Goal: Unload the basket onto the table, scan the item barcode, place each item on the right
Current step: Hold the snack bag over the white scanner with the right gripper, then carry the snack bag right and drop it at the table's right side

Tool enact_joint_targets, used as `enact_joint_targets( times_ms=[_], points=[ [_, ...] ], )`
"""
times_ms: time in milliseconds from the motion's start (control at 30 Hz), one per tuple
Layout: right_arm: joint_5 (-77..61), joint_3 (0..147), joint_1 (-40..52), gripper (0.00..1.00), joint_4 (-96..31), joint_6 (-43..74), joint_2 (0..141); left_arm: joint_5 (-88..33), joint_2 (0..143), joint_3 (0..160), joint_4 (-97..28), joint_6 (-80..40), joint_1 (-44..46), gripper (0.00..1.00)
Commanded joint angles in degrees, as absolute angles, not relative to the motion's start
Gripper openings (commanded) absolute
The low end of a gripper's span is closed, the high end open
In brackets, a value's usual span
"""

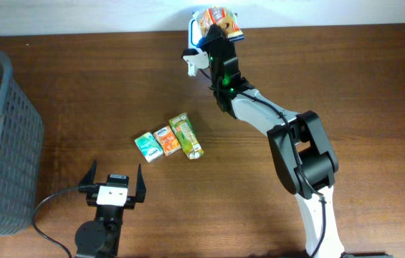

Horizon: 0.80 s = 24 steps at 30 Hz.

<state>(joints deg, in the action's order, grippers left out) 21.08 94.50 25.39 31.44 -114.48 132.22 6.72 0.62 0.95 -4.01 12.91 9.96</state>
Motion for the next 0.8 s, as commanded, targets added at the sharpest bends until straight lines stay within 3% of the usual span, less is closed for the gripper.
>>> enact_joint_targets(
  times_ms=[0, 267, 333, 400, 500, 633, 700, 767],
  points=[
    [21.7, 95.6, 26.4, 0.04, 34.9, -118.7, 131.9, 7.1, 0.4, 0.5, -3.9, 13.8, 9.8, 0.99],
    [23.3, 95.3, 26.7, 0.04, 34.0, -120.0, 129.8, 7.1, 0.4, 0.5, -3.9, 13.8, 9.8, 0.99],
    [24.2, 93.9, 26.7, 0.04, 28.4, -119.3, 125.8, 7.1, 0.4, 0.5, -3.9, 13.8, 9.8, 0.99],
    [24.2, 92.3, 26.6, 0.04, 19.0, -111.7, 118.9, 7.1, 0.4, 0.5, -3.9, 13.8, 9.8, 0.99],
    [24.2, 92.3, 26.6, 0.04, 8.8, -87.6, 105.8, 7.1, 0.4, 0.5, -3.9, 13.8, 9.8, 0.99],
    [23.9, 92.3, 25.0, 0.04, -11.3, -35.2, 88.8, 7.1, 0.4, 0.5, -3.9, 13.8, 9.8, 0.99],
    [8.6, 92.3, 20.5, 0.04, -28.6, -17.3, 81.9, 7.1, 0.4, 0.5, -3.9, 13.8, 9.8, 0.99],
    [-4.0, 92.3, 15.4, 0.04, -39.7, -6.6, 79.3, 7.1, 0.4, 0.5, -3.9, 13.8, 9.8, 0.99]
  ],
)
